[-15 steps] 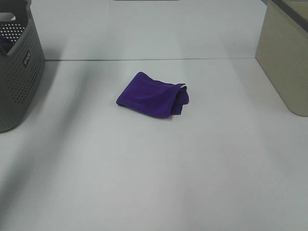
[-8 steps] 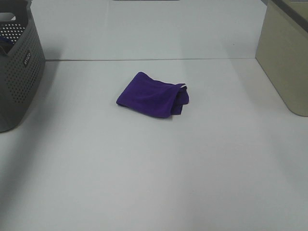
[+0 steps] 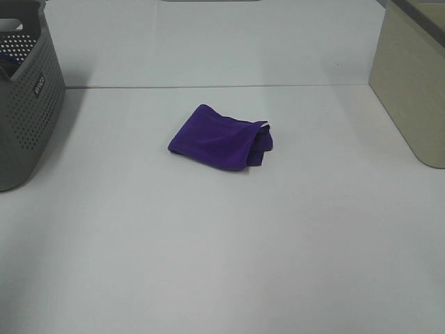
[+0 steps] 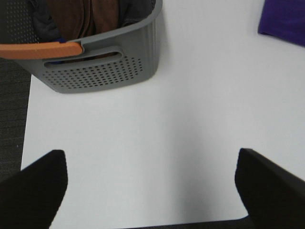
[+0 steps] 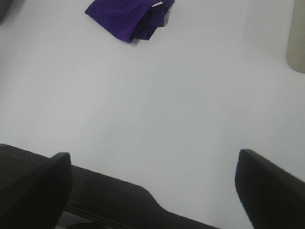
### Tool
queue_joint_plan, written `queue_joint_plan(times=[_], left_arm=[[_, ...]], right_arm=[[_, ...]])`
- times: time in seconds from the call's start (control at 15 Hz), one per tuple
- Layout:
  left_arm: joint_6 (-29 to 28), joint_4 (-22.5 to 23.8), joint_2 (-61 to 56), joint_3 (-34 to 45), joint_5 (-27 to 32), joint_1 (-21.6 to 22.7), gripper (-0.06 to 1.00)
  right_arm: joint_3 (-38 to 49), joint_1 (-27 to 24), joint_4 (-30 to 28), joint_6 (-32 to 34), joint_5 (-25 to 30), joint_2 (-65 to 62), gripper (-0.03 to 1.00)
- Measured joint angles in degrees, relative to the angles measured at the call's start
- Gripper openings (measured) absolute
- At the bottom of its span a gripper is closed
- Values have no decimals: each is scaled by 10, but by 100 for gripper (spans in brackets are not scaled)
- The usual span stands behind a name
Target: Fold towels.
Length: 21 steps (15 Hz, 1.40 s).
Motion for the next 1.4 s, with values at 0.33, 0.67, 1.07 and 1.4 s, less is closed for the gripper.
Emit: queue_joint_plan(times=[0.33, 0.67, 1.07, 1.4], left_arm=[[-25, 0, -207, 154, 2, 0, 88], [-40, 0, -331, 254, 1, 0, 88], [-40, -9, -399, 285, -72, 0, 88], [-41, -25, -399, 285, -72, 0, 88]], right_arm=[[109, 0, 0, 0, 1, -234, 90], [172, 0, -8, 0, 2, -381, 90], [286, 0, -34, -27, -25, -386, 90], [318, 0, -52, -29, -62, -386, 90]])
